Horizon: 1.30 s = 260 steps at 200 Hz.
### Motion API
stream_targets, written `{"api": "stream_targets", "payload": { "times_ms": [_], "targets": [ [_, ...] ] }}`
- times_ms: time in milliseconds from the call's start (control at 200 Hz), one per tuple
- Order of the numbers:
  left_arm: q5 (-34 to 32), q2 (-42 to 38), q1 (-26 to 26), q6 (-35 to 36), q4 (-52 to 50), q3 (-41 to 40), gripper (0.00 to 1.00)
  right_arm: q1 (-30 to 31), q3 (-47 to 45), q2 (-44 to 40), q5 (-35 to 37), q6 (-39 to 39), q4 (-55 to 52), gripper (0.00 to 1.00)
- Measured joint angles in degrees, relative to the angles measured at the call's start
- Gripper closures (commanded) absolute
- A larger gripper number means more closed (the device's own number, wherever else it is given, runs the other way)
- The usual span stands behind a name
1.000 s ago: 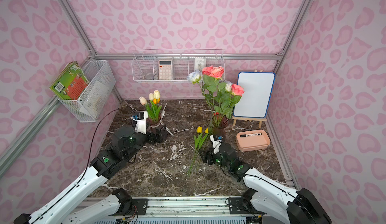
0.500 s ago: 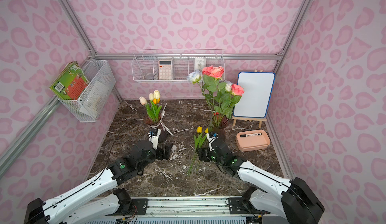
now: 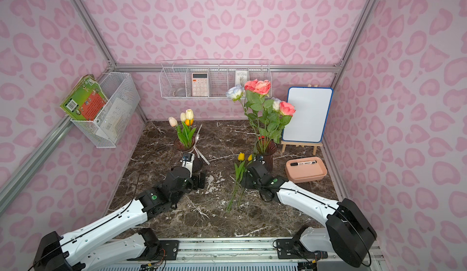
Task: Arrange the flowers in different vases according to their variety
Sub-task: Adjust the flower at the center of the board.
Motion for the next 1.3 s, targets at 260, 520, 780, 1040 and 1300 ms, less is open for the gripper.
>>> {"api": "stream_targets", "payload": {
  "times_ms": [260, 520, 780, 1040, 1300],
  "targets": [
    [-2.2, -0.9, 0.0, 0.0, -0.7, -0.1, 0.01, 0.1, 8.1, 11.3, 3.5, 1.6, -5.7, 0.43],
    [-2.8, -0.9, 0.0, 0.0, -1.1, -0.1, 0.02, 0.9, 12.2, 17.7, 3.1, 1.5, -5.9, 0.47],
    [-2.8, -0.9, 0.0, 0.0, -1.1, -0.1, 0.01, 3.5, 16.5, 22.2, 3.6, 0.5, -6.9, 0.52],
    [-2.7, -0.8, 0.0, 0.0, -1.1, -0.1, 0.01, 4.4, 17.9, 23.7, 8.4, 2.7, -11.7, 0.54],
    [-2.5, -0.7, 0.0, 0.0, -1.1, -0.1, 0.01, 4.5, 17.1, 25.9, 7.8, 2.9, -11.4, 0.67]
  ]
}}
